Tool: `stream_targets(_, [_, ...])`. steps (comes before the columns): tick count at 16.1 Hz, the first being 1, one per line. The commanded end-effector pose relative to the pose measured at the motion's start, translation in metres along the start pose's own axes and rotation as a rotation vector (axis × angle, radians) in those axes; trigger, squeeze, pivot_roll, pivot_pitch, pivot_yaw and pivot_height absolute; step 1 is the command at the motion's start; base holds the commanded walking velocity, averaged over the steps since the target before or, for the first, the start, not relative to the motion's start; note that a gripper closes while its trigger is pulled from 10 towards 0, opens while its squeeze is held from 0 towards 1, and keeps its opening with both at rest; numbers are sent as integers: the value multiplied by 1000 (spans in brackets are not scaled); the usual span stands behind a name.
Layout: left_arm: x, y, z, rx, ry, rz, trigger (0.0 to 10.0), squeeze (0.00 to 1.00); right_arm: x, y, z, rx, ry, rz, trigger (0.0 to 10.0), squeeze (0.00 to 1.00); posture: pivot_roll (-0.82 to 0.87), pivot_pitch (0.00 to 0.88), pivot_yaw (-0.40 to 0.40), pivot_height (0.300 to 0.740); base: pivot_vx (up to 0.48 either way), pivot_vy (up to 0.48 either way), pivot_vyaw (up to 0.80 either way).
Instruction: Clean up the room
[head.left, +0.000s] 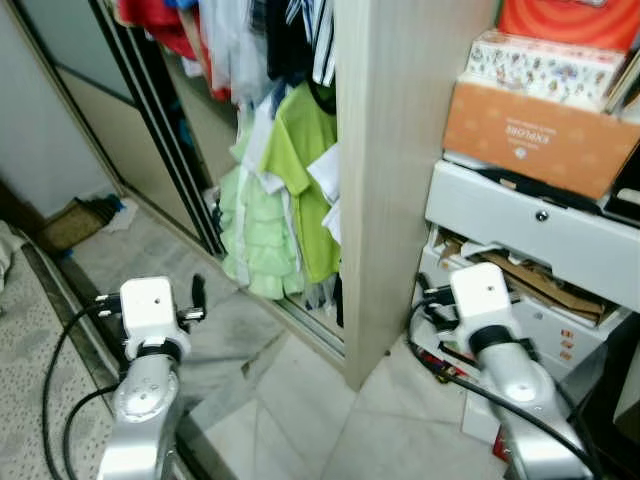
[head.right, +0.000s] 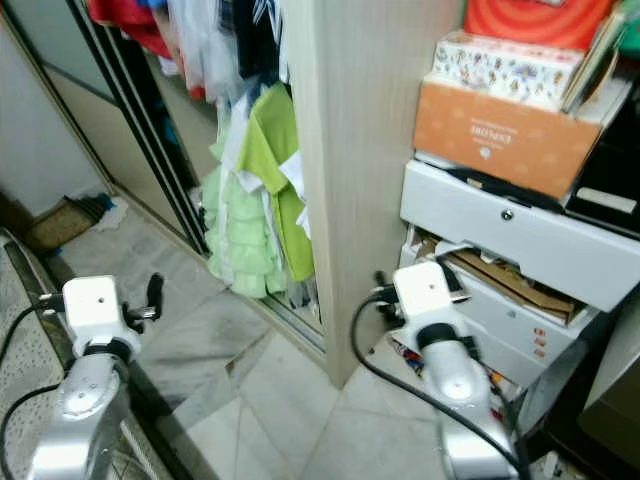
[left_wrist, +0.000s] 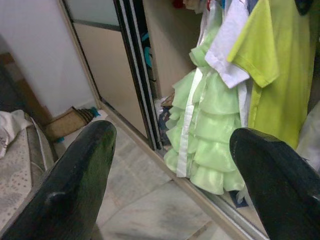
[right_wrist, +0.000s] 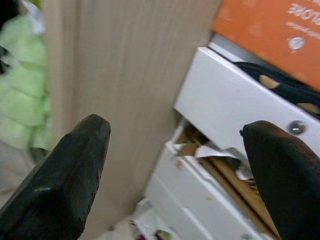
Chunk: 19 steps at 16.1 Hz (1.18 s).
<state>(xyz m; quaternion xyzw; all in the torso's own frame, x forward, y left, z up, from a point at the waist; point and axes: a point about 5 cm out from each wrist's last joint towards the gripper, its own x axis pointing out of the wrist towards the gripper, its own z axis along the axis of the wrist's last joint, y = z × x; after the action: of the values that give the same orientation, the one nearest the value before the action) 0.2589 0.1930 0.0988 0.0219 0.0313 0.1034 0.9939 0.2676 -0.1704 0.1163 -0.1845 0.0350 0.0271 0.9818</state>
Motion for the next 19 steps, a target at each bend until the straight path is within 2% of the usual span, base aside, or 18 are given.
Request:
stream_targets(1, [0,9,-4,12,12,48,10000,0,4,7,7,1,-34,28,10000,0,-213,43,57,740,0,0,800])
stream_targets(3, [-1,8,-7,2,14,51,10000,0,10,10,11,14,-55,52,10000,0,-201,27,37,740,0,0,684])
stream_targets(5, [-4,10,-8,-11,12,66,10000,0,20,14,16,44,-65,84,10000,0,-166,10,-8,740,0,0,0])
stream_targets(9, [-14,20,-11,-11,8,120,10000,0,35,24,23,46,-88,146,10000,0,-116,8,-48,740,0,0,0])
stream_targets(12, [-16,24,-11,7,6,119,10000,0,35,33,24,46,-110,168,10000,0,-110,12,-38,740,0,0,0])
stream_targets(14, [-13,24,-10,14,1,107,10000,0,34,34,24,51,-113,165,10000,0,-124,15,-21,740,0,0,0])
stream_targets(15, [-8,20,-9,15,-1,83,10000,0,32,33,23,24,-120,156,10000,0,-136,19,-7,740,0,0,800])
stream_targets(19, [-1,10,-6,13,-5,13,10000,0,27,29,20,59,-120,121,10000,0,-168,35,35,740,0,0,800])
